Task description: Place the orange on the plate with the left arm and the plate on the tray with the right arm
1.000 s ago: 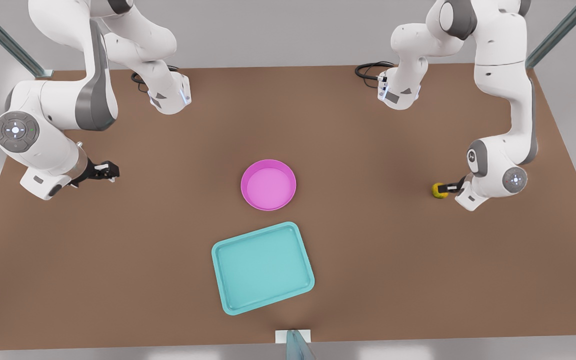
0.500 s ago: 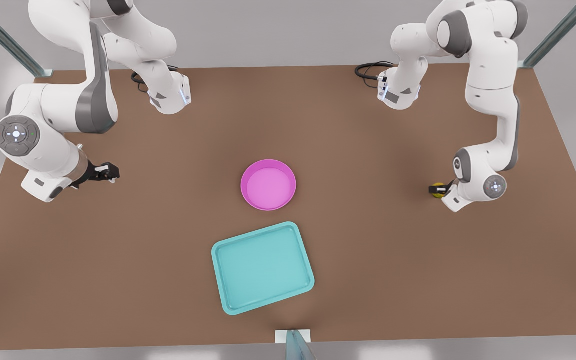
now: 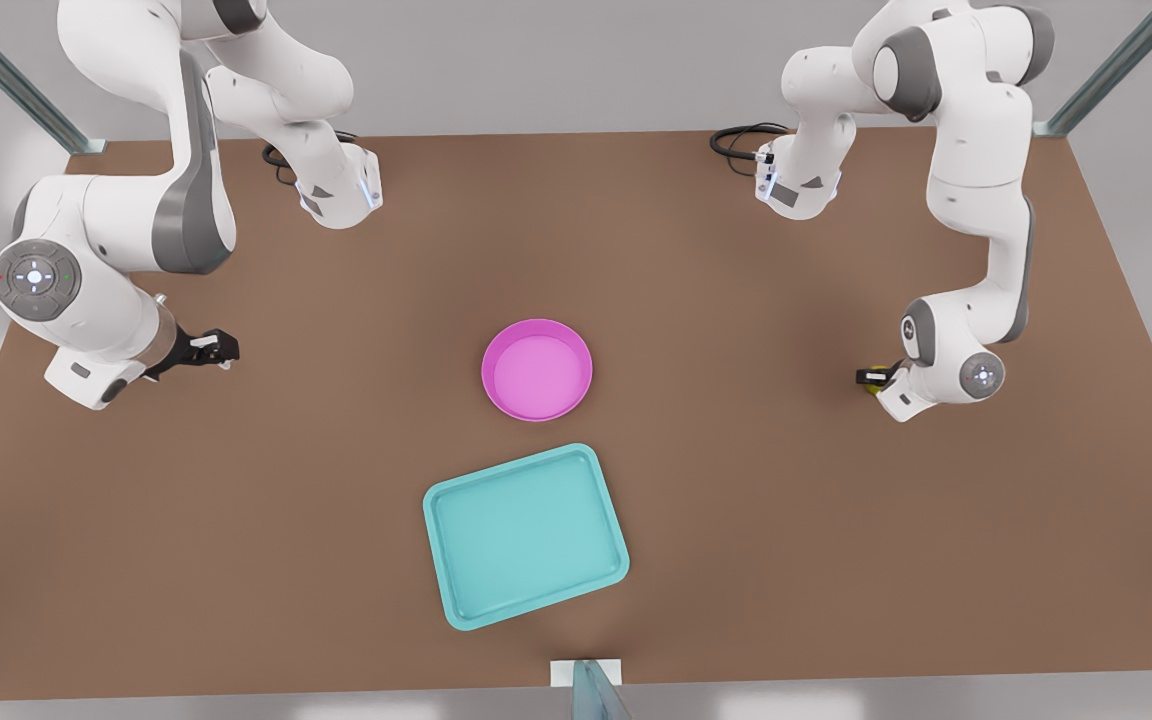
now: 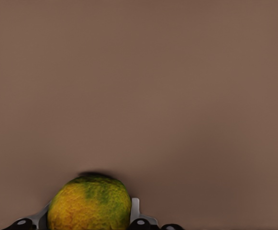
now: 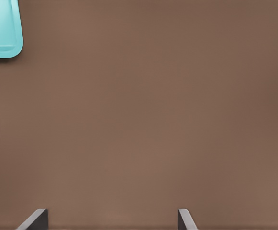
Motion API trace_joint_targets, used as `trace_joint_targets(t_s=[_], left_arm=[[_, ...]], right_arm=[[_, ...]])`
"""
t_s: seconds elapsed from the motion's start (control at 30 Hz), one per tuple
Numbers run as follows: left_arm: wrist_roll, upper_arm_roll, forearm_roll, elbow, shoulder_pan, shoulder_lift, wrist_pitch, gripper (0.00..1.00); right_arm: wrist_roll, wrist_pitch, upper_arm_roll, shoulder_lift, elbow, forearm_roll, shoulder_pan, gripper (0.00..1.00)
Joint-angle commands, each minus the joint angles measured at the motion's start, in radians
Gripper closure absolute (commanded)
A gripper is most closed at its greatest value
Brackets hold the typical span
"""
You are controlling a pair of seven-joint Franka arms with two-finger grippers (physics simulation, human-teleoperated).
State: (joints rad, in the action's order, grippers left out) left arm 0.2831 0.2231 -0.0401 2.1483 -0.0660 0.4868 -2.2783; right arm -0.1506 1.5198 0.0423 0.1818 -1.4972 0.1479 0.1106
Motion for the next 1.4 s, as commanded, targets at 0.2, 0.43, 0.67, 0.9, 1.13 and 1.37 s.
trace_joint_targets(t_s=[0.2,0.43,0.67,0.9,1.13,1.37], left_arm=[[-0.027,-0.005,-0.006,-0.005,-0.011,-0.014,0.006,0.41],[-0.451,-0.287,-0.006,-0.281,-0.093,-0.074,0.350,0.41],[-0.995,-0.297,-0.124,-0.674,-0.561,0.148,0.471,0.40],[-1.144,-0.314,-0.161,-1.001,-0.641,0.387,0.418,0.39],[-1.165,-0.341,-0.158,-0.989,-0.661,0.426,0.344,0.00],[-0.360,-0.022,-0.142,-1.102,-0.298,-0.033,1.195,0.00]], right_arm=[[-0.004,0.002,0.002,0.007,0.000,-0.004,-0.002,0.00],[-0.004,0.002,0.005,0.016,0.000,-0.005,-0.002,0.00],[-0.003,0.017,0.007,0.022,-0.005,-0.007,-0.002,0.00],[-0.001,0.017,0.007,0.028,-0.005,-0.007,-0.002,0.00],[-0.001,0.017,0.008,0.030,-0.005,-0.007,-0.002,0.00],[0.006,0.016,0.008,0.093,-0.046,-0.102,0.029,0.00]])
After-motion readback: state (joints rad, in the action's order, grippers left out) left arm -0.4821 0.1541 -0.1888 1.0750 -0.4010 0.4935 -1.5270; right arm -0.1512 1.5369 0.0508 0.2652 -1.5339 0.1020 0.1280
